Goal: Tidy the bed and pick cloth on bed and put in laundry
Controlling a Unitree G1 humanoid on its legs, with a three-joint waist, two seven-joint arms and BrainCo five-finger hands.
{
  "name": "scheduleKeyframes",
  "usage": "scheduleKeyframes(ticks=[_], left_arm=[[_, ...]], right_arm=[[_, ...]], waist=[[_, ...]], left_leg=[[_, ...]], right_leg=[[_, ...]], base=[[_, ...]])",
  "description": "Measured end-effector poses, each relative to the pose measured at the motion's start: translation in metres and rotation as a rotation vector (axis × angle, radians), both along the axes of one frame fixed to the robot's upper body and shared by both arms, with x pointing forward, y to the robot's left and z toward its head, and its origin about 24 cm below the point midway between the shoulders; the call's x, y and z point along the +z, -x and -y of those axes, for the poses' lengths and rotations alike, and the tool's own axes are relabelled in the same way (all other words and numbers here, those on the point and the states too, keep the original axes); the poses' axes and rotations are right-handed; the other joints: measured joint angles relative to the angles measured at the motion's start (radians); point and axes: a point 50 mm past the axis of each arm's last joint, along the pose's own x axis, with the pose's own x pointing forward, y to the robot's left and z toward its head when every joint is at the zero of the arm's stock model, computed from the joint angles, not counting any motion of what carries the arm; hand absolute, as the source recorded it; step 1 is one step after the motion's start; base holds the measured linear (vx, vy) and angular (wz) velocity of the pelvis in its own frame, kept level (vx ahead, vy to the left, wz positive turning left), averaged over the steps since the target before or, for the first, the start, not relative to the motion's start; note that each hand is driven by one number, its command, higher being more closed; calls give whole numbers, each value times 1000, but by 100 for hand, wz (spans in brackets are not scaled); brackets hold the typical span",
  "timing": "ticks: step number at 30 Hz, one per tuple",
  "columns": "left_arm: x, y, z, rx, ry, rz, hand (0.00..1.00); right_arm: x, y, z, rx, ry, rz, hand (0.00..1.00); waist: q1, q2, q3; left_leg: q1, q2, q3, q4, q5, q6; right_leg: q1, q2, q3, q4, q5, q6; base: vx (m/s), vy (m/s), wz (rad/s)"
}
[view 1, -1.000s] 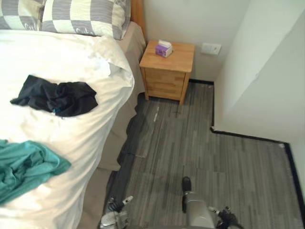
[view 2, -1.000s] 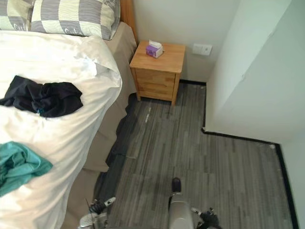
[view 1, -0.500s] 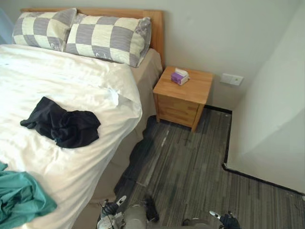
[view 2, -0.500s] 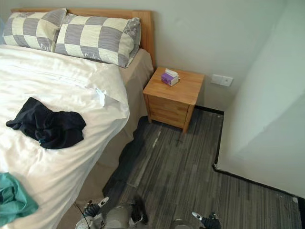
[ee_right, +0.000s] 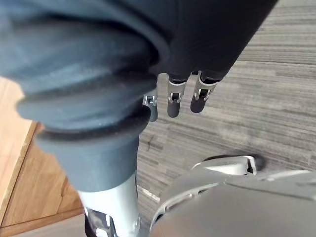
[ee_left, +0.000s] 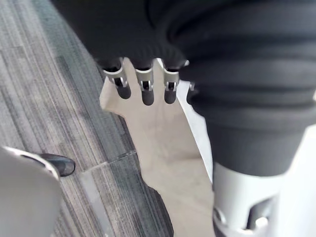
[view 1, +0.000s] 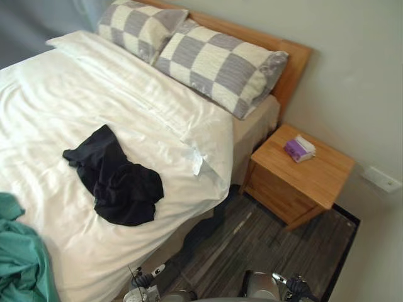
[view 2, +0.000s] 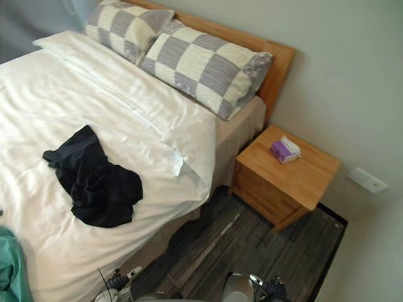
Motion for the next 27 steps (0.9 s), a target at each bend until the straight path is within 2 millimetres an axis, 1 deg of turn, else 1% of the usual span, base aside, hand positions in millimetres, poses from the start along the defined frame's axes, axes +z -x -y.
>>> scheduleKeyframes(ticks=[1,2,3,4,5,6,7,8,9,10,11,12,13,14,15,16,17,18,19,20,21,22,24,26,27], left_arm=[[1,-4,2,-7,3,9,0],[1,-6,3,-6,7,15,0],[1,-7,4,-8,10,20,0],[1,-7,4,-13,17,25,0],[3,-8,-2,-20,2,30,0],[3,-8,-3,-25,-3,30,0],[3,-11,2,-29,11,34,0],[4,-14,5,-47,20,47,0],[6,-24,14,-57,36,79,0],[7,-24,14,-54,34,87,0],[7,-28,22,-69,51,96,0],[7,-30,24,-81,55,95,0],[8,-31,25,-87,52,97,0],[9,-33,26,-97,51,102,0],[10,-38,30,-130,51,114,0],[10,-39,34,-160,54,113,0],[8,-37,39,-189,60,96,0],[7,-35,40,-196,63,85,0],[5,-30,41,-204,66,70,0],[5,-28,40,-198,63,64,0],[4,-25,35,-196,52,54,0],[2,-20,31,-196,45,33,0],[-2,-12,23,-196,32,-11,0],[-4,-5,17,-192,24,-44,0],[-4,-4,15,-192,20,-47,0]], right_arm=[[-1,2,-1,-17,-9,-3,0],[-1,2,-2,-28,-12,0,0],[-1,6,-2,-32,-13,-6,0],[-2,11,-3,-30,-16,-18,0],[-5,18,-13,-19,-38,-35,0],[-5,20,-13,-20,-36,-39,0],[-3,16,-4,1,-10,-29,0],[-1,14,-2,9,2,-18,0],[0,10,-2,15,2,-5,0],[0,9,-1,17,6,-5,0],[1,6,1,20,12,3,0],[2,3,1,22,12,10,0],[2,2,0,19,13,17,0],[2,3,1,12,11,16,0],[2,3,1,-2,5,19,0],[2,1,1,-4,2,21,0],[1,-1,1,-11,-3,21,0],[2,-2,2,-19,-3,22,0],[2,-1,5,-41,0,25,0],[2,2,8,-72,0,20,0],[1,5,10,-99,-2,17,0],[1,7,10,-124,-11,14,0],[-1,12,8,-138,-19,-5,0],[-3,19,5,-150,-29,-22,0],[-4,22,5,-166,-34,-25,0]], waist=[[2,-7,2],[3,-8,2],[7,-7,2],[7,-8,1],[8,-38,-11],[17,-51,-17],[21,-18,-12],[19,2,-22],[-4,-3,-20],[-8,-3,-20],[-28,8,-23],[-45,20,-25],[-59,19,-23],[-59,21,-23],[-59,18,-19],[-56,19,-18],[-57,23,-19],[-58,29,-21],[-58,48,-19],[-56,59,-18],[-57,60,-19],[-58,61,-16],[-67,49,-8],[-71,38,-2],[-72,37,-1]], left_leg=[[-15,19,-53,13,-32,-31],[-19,32,-78,20,-43,-48],[-17,67,-96,25,-61,-79],[-19,123,-116,31,-78,-122],[-20,166,-150,25,-87,-146],[-15,193,-151,19,-83,-151],[-31,256,-157,21,-58,-165],[-80,265,-119,51,13,-164],[-127,281,-77,23,137,-176],[-124,289,-50,-15,181,-162],[-139,307,65,7,192,-139],[-157,323,215,90,182,-123],[-138,336,430,200,150,-102],[-134,330,487,225,132,-101],[-137,301,537,240,114,-117],[-141,270,538,226,103,-133],[-138,225,534,177,107,-130],[-133,209,533,138,112,-133],[-103,186,529,58,116,-133],[-79,162,519,-13,140,-126],[-66,142,509,-69,175,-117],[-51,127,505,-115,195,-112],[-39,108,490,-157,218,-103],[-36,99,473,-169,225,-98],[-36,96,463,-174,226,-95]], right_leg=[[0,1,107,-106,43,-10],[1,1,148,-131,61,-13],[1,4,206,-148,70,-12],[9,7,241,-142,65,-9],[26,2,241,-120,25,1],[19,8,217,-98,71,82],[-3,58,162,-22,21,54],[-27,63,104,44,-5,28],[-35,49,22,104,-49,13],[-30,38,-15,107,-56,0],[0,22,-94,94,-65,-25],[36,15,-150,82,-65,-34],[95,12,-213,61,-64,-41],[113,9,-229,56,-64,-41],[148,0,-255,42,-67,-47],[173,-6,-278,21,-67,-47],[197,-15,-314,-3,-67,-47],[204,-15,-329,-12,-67,-47],[219,-5,-352,-31,-63,-43],[232,-2,-361,-53,-51,-42],[247,4,-363,-89,-30,-45],[256,8,-365,-110,-17,-45],[265,6,-372,-119,-9,-43],[268,-1,-373,-110,-9,-43],[268,-3,-359,-102,-9,-43]], base=[[237,-458,104],[258,-539,99],[195,-458,98],[332,-744,136],[272,-637,119],[325,-763,107],[199,-450,90],[268,-652,165],[175,-407,160],[215,-444,187],[185,-272,153],[256,-402,199],[191,-327,156],[156,-248,159],[96,-131,124],[75,-89,136],[21,-12,95],[4,21,86],[-10,89,59],[-49,134,52],[-76,147,26],[-93,94,21],[-86,49,18],[-97,3,22],[-96,-20,21]])
